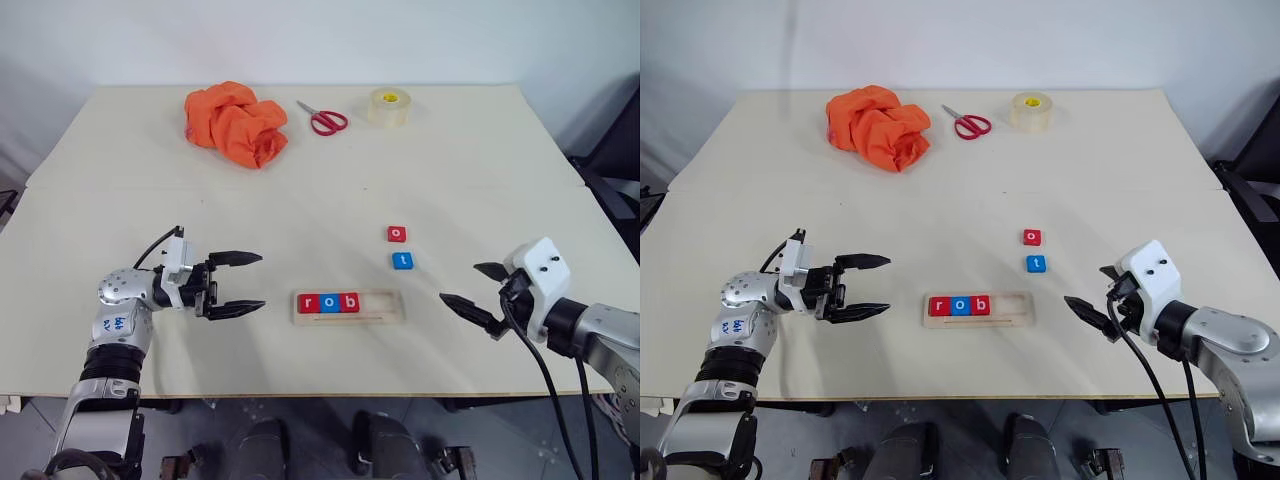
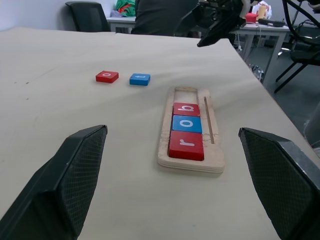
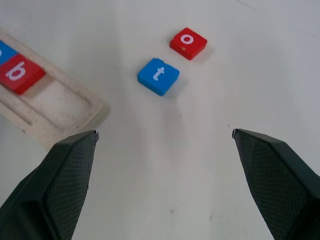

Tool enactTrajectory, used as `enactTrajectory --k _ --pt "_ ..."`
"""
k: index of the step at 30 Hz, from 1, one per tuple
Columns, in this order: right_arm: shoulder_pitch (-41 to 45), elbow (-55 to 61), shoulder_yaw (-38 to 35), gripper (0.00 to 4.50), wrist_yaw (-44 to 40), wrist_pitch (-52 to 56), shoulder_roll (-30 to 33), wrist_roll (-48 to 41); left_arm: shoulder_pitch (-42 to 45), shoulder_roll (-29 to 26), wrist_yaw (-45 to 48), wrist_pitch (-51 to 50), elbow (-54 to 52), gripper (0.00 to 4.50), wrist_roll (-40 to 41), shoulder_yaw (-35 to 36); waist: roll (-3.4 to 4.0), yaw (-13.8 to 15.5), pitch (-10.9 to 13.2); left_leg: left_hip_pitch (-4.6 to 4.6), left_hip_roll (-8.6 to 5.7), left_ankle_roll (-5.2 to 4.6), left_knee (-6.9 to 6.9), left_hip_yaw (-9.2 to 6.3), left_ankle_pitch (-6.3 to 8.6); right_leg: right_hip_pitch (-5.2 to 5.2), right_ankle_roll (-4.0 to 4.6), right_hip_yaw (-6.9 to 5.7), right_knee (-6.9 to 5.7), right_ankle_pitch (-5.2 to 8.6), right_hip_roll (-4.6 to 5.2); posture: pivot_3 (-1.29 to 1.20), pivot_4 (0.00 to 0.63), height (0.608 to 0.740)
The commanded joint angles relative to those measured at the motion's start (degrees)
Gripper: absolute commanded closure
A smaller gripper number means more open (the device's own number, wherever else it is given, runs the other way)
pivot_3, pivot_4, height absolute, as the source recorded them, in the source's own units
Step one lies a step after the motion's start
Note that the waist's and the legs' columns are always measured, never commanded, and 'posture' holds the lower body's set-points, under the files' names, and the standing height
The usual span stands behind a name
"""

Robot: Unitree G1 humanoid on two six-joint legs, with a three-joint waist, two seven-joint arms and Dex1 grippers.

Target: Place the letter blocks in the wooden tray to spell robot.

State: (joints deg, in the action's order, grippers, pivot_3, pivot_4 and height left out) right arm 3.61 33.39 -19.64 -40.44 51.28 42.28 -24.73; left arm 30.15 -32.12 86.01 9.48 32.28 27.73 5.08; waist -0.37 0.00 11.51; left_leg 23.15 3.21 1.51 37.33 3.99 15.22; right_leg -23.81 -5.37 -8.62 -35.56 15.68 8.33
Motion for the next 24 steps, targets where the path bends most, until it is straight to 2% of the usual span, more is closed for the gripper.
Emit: enactTrajectory --k 1,11,19,24 --pt "1.3 0.3 0.4 0.01 1.0 -0.5 0.3 -1.0 -1.1 -0.7 3.8 0.4 -2.8 0.00 0.8 0.3 0.00 0.0 0.0 0.00 0.00 0.00 0.00 0.00 0.00 0.00 0.00 0.00 0.01 0.00 0.00 0.00 0.150 0.740" --pt "11.1 -7.2 7.8 0.01 6.7 -2.4 -5.2 0.5 -6.8 -1.5 0.9 -1.5 -10.0 0.00 2.1 2.2 0.00 -0.1 0.0 0.00 0.01 -0.01 0.00 0.01 0.00 -0.01 0.00 0.03 0.00 0.00 -0.02 0.00 0.150 0.740" --pt "22.5 -21.4 15.5 0.01 16.7 -6.1 -14.4 7.8 -10.8 -1.3 -1.1 -2.9 -15.0 0.00 2.5 3.2 0.00 -0.3 0.0 -0.02 0.04 0.00 -0.01 0.03 0.00 -0.03 0.00 0.04 -0.06 0.00 -0.04 0.00 0.150 0.740" --pt "25.9 -27.2 18.0 0.01 19.0 -9.0 -19.2 9.9 -11.7 -1.1 -2.2 -3.3 -16.4 0.00 2.5 3.8 0.00 -0.2 0.0 0.03 0.03 0.01 -0.03 0.07 -0.01 -0.08 0.00 0.07 -0.23 0.00 -0.05 0.00 0.150 0.740"
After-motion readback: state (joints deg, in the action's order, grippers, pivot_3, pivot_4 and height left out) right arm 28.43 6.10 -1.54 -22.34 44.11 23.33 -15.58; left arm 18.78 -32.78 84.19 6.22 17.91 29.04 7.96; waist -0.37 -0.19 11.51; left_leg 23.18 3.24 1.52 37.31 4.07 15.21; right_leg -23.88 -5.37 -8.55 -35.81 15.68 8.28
